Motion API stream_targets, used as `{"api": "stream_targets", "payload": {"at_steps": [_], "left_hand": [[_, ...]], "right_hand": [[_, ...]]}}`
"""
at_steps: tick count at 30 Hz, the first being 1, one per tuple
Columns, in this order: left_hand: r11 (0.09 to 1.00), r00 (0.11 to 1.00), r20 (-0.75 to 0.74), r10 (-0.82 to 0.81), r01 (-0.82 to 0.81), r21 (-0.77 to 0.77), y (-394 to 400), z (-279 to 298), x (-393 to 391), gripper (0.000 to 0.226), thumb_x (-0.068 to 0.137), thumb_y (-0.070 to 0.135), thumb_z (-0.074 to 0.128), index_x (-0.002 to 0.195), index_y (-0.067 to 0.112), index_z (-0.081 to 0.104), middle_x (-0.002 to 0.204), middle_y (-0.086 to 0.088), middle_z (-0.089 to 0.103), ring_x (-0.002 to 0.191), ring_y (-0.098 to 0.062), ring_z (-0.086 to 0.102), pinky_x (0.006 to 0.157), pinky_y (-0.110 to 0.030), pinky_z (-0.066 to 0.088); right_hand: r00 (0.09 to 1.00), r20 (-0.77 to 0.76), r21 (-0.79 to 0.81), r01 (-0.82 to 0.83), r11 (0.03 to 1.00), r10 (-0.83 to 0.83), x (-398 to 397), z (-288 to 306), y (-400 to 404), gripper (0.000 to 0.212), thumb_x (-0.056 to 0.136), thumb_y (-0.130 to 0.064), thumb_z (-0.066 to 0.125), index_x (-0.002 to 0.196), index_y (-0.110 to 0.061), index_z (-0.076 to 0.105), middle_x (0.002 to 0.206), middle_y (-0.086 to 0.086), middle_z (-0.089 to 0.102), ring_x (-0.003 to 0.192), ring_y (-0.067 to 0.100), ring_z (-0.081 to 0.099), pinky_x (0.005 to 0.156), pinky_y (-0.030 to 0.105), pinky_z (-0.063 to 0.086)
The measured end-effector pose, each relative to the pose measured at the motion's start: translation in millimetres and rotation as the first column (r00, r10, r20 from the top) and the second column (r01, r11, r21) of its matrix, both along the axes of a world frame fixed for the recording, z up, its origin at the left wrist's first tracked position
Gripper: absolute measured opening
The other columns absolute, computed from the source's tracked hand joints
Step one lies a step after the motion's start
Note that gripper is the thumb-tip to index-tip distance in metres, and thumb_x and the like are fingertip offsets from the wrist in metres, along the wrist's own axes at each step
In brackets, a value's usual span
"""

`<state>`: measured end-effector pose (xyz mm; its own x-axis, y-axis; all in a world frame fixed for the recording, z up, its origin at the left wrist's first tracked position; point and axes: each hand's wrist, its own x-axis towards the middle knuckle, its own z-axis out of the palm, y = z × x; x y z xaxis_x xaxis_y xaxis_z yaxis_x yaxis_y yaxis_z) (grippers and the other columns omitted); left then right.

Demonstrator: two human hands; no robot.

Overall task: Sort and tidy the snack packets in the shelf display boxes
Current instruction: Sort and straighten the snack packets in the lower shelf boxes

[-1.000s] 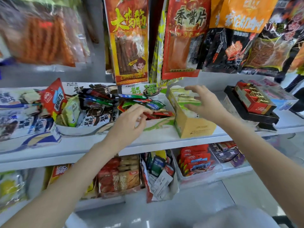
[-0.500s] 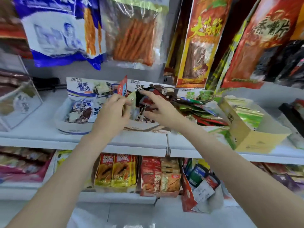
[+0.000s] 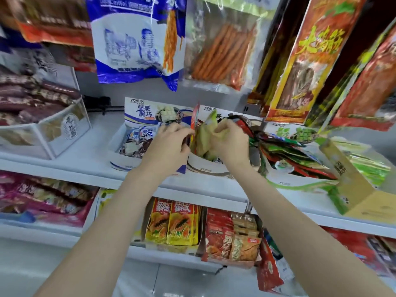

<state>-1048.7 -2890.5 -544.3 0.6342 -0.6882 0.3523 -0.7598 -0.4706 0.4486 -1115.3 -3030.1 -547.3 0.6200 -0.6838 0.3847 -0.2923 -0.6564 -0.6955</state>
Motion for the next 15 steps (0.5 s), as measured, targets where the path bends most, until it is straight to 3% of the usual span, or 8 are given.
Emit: {"api": "stream_targets", "payload": {"at_steps": [3,5,6,8,10,12,15], "left_hand": [[0.983,0.994,-0.105,-0.012,-0.007,-0.182,-0.3,10.4,-6.4,0.033,0.094,0.018,0.046,0.127,0.018,0.053,0.118,-0.003,0.052,0.11,-0.019,0.048,0.089,-0.027,0.04],[0.938,0.928,-0.349,-0.13,0.001,-0.346,-6.2,21.1,-16.3,0.034,0.094,0.026,0.049,0.127,0.019,0.051,0.114,0.001,0.055,0.102,-0.011,0.053,0.08,-0.015,0.042],[0.911,0.842,-0.49,-0.224,0.002,-0.412,-10.3,25.0,-23.1,0.036,0.092,0.028,0.053,0.127,0.021,0.05,0.113,0.002,0.056,0.101,-0.009,0.054,0.08,-0.013,0.043],[0.885,0.691,-0.634,-0.346,0.015,-0.466,-22.4,27.3,-37.6,0.035,0.086,0.024,0.063,0.119,0.025,0.051,0.111,-0.002,0.06,0.098,-0.015,0.057,0.083,-0.025,0.047],[0.878,0.648,-0.655,-0.389,0.046,-0.476,-34.9,28.4,-52.1,0.024,0.082,0.012,0.066,0.102,0.023,0.057,0.099,-0.006,0.064,0.084,-0.016,0.061,0.074,-0.029,0.051],[0.852,0.602,-0.678,-0.422,0.008,-0.524,-48.1,30.5,-61.9,0.014,0.083,0.006,0.064,0.088,0.018,0.06,0.086,-0.004,0.064,0.072,-0.013,0.06,0.058,-0.021,0.053],[0.792,0.434,-0.771,-0.466,-0.184,-0.582,-68.8,35.7,-77.9,0.007,0.086,0.003,0.06,0.087,0.01,0.058,0.082,-0.004,0.061,0.069,-0.012,0.062,0.058,-0.02,0.056]], "right_hand": [[0.982,0.147,0.016,-0.122,0.992,0.118,-50.7,25.1,-3.9,0.017,0.082,-0.013,0.066,0.092,-0.014,0.052,0.087,-0.018,0.052,0.081,-0.013,0.047,0.066,-0.003,0.032],[0.968,0.136,0.035,-0.216,0.976,0.21,-85.9,36.4,-7.8,0.021,0.081,-0.014,0.068,0.092,-0.015,0.05,0.091,-0.021,0.051,0.087,-0.022,0.044,0.073,-0.006,0.03],[0.963,0.113,0.061,-0.253,0.965,0.245,-100.1,39.5,-9.7,0.021,0.081,-0.014,0.068,0.092,-0.015,0.05,0.093,-0.019,0.052,0.088,-0.018,0.048,0.075,-0.004,0.033],[0.958,0.051,0.123,-0.286,0.95,0.282,-123.4,41.6,-14.2,0.021,0.08,-0.016,0.07,0.093,-0.014,0.053,0.097,-0.015,0.054,0.081,-0.001,0.055,0.075,0.002,0.038],[0.955,-0.002,0.171,-0.292,0.941,0.296,-143.7,39.0,-23.2,0.019,0.079,-0.021,0.07,0.092,-0.02,0.056,0.101,-0.016,0.057,0.089,0.004,0.057,0.086,0.014,0.039],[0.973,0.032,0.219,-0.231,0.948,0.23,-164.3,37.7,-36.1,0.011,0.081,-0.025,0.067,0.089,-0.027,0.061,0.102,-0.013,0.063,0.099,0.01,0.058,0.088,0.028,0.043],[0.988,0.144,0.271,-0.088,0.959,0.05,-194.6,38.9,-56.6,0.012,0.086,-0.018,0.061,0.083,-0.029,0.066,0.097,-0.006,0.067,0.086,0.009,0.061,0.069,0.017,0.047]]}}
